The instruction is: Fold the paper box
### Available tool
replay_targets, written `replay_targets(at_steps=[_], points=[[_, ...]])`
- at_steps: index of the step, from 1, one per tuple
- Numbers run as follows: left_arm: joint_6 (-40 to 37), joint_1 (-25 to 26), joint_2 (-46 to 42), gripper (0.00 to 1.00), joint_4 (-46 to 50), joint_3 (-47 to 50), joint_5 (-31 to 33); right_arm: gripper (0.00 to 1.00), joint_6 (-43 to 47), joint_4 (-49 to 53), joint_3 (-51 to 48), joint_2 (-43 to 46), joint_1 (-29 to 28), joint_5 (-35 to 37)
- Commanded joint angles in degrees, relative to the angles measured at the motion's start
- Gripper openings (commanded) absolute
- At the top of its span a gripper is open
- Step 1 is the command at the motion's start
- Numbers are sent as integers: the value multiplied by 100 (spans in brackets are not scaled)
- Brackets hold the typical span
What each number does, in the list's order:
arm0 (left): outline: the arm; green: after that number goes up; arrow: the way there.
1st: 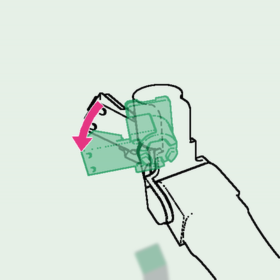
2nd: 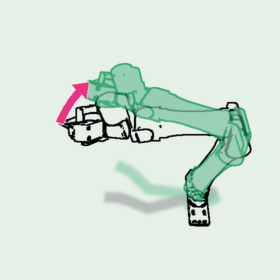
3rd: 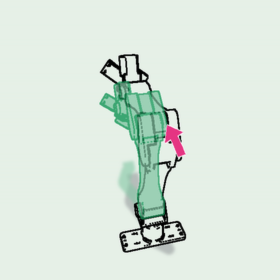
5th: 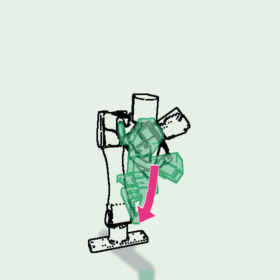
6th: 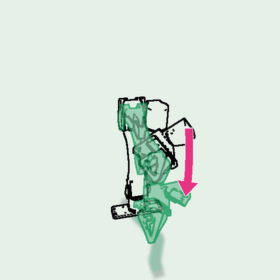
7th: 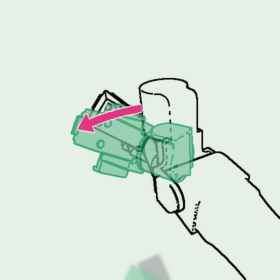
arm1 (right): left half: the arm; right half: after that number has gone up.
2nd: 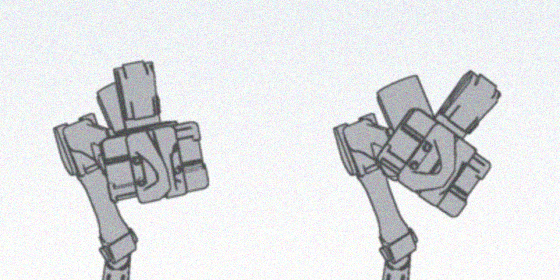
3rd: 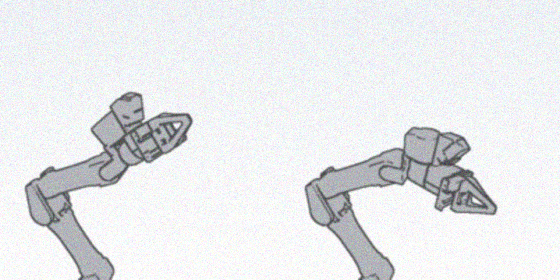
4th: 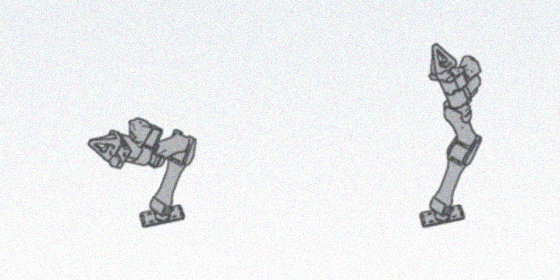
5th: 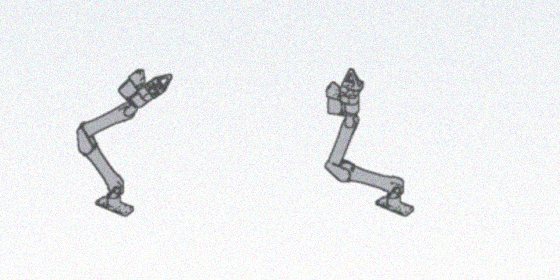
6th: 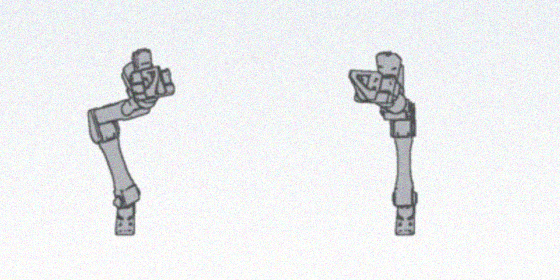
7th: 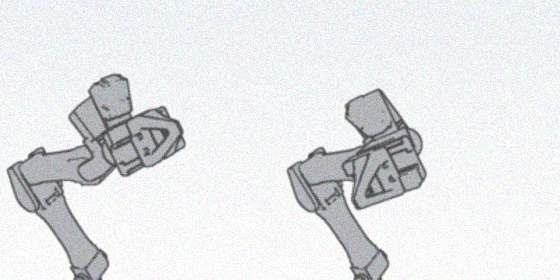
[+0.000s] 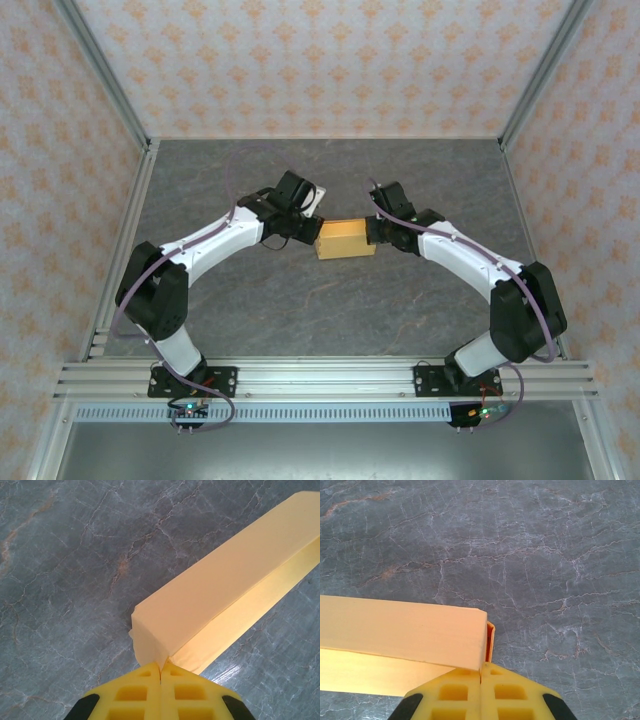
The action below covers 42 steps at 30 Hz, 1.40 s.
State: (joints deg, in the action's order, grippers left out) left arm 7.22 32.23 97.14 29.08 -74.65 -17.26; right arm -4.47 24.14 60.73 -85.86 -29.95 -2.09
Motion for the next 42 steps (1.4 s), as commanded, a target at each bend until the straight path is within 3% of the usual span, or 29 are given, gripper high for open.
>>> replay_targets(at_steps=[1,18,29,42], points=[[-151,-21,-28,0,-86,78,21,4,26,166,152,-35,24,33],[682,-15,45,0,75,-319,-293,0,-72,38,18,-141,-111,90],[603,-63,231,0,467,-662,-412,0,18,61,-35,-104,-118,245],[142,-82,247,0,390,-371,-72,10,95,196,97,119,111,183]])
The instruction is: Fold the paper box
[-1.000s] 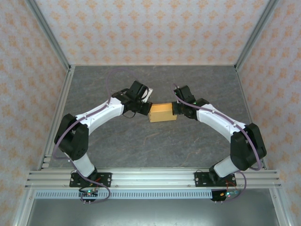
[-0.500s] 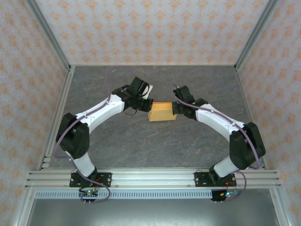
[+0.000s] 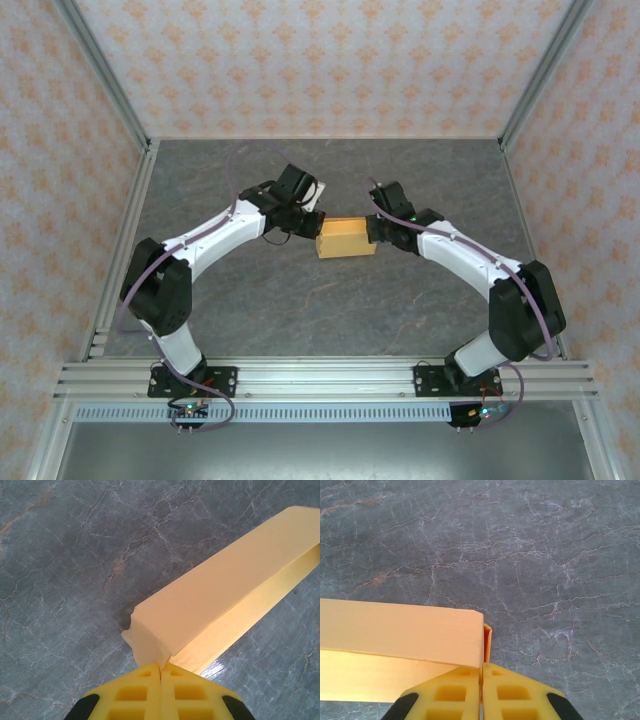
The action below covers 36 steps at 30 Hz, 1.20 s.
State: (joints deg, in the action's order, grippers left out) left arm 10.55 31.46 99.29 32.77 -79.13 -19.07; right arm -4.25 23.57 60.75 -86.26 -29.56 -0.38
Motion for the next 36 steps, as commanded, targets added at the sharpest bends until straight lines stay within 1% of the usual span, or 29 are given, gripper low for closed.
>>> replay_targets(at_steps=[1,7,11,19,25,33,36], points=[[-217,-4,24,0,12,101,120,10,87,253,87,164,92,-12],[-301,-13,17,0,-12,169,131,16,157,321,138,159,157,-54],[-312,-18,21,0,-14,159,119,16,186,284,92,129,196,-91],[-257,-24,30,0,11,109,94,8,127,117,77,-62,196,-278],[-44,-23,-24,0,-26,116,51,2,69,34,-62,-104,163,-190],[452,-21,-97,0,-140,118,-37,0,-31,-50,-159,-29,-5,15],[544,-24,-76,0,-36,-8,-88,0,-41,-46,-169,-21,-67,121]])
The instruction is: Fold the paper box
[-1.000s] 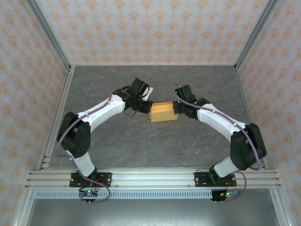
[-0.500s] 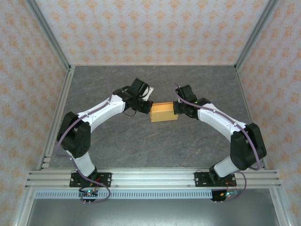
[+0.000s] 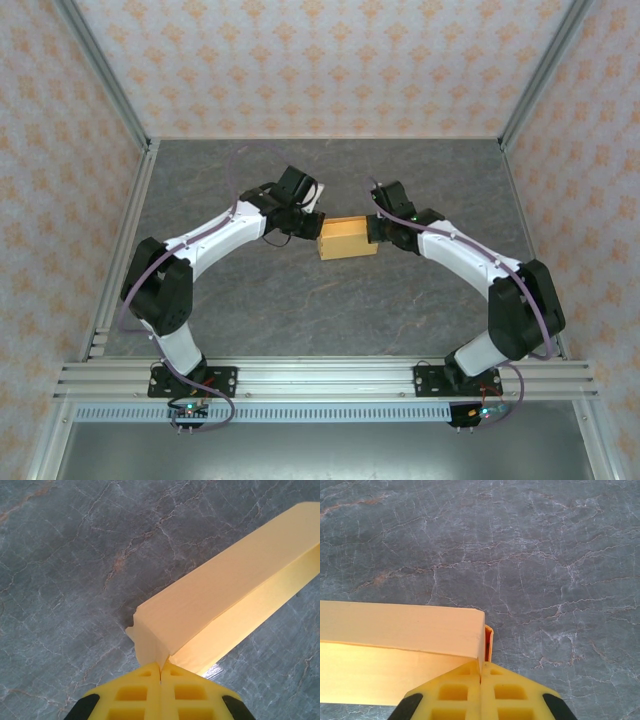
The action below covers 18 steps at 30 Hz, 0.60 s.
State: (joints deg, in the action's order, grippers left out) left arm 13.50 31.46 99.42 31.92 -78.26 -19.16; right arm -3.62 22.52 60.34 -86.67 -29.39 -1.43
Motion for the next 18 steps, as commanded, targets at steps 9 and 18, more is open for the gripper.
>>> replay_targets(at_steps=[9,18], points=[[453,-111,-39,0,163,-261,-469,0,-88,-26,-359,123,-157,689],[972,-237,-115,0,-344,-22,-1060,1,-62,-154,-557,256,-186,728]])
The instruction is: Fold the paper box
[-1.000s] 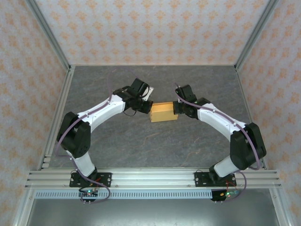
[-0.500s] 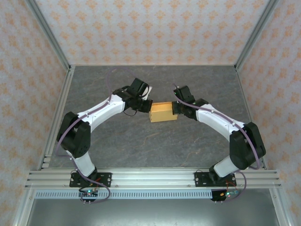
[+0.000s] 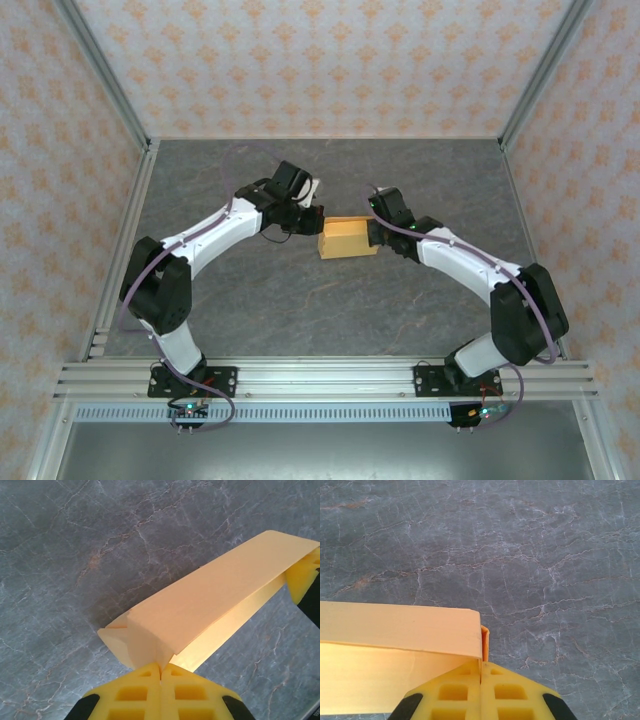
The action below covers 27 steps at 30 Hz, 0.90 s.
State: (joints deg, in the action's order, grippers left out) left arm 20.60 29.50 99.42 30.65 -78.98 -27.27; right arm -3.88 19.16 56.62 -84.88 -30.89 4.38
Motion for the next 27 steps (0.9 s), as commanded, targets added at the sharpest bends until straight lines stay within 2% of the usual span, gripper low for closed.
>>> replay_targets(at_steps=[1,5,11,17,27], points=[[300,-56,-114,0,-251,82,-238,1,-45,174,-184,86,-31,120],[461,-110,-133,0,-406,241,-211,4,-67,131,-186,94,-25,-13],[222,-119,-87,0,-336,360,34,11,-199,-10,-191,226,151,-431],[92,-119,-59,0,-431,497,15,13,-174,68,-100,184,275,-500],[128,-124,-77,0,-288,384,19,0,-181,1,-67,-74,287,-562]])
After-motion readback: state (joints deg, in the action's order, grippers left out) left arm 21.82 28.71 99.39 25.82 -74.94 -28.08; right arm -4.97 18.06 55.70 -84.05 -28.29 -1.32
